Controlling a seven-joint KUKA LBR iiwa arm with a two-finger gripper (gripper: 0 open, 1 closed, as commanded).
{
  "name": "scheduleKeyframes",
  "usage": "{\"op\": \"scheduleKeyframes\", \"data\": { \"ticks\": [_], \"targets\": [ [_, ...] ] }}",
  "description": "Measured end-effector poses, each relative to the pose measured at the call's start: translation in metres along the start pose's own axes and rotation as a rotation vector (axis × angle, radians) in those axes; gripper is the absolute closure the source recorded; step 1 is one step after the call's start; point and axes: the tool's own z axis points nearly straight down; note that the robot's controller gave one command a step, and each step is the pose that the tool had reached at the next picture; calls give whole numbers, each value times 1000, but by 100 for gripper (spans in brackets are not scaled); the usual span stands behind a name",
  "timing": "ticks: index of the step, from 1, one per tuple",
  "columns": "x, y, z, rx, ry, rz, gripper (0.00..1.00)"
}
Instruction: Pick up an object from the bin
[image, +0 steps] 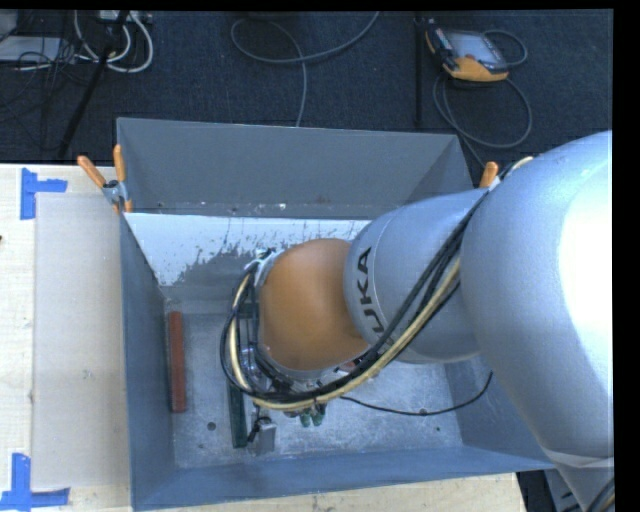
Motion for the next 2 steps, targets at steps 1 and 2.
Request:
{"op": "scheduleKeyframes", "data": {
  "ticks": [1,2],
  "targets": [
    [-71,-43,15,-3,-10,-24,0],
    [-71,-206,-51,-2,-12,24,0]
  ]
}}
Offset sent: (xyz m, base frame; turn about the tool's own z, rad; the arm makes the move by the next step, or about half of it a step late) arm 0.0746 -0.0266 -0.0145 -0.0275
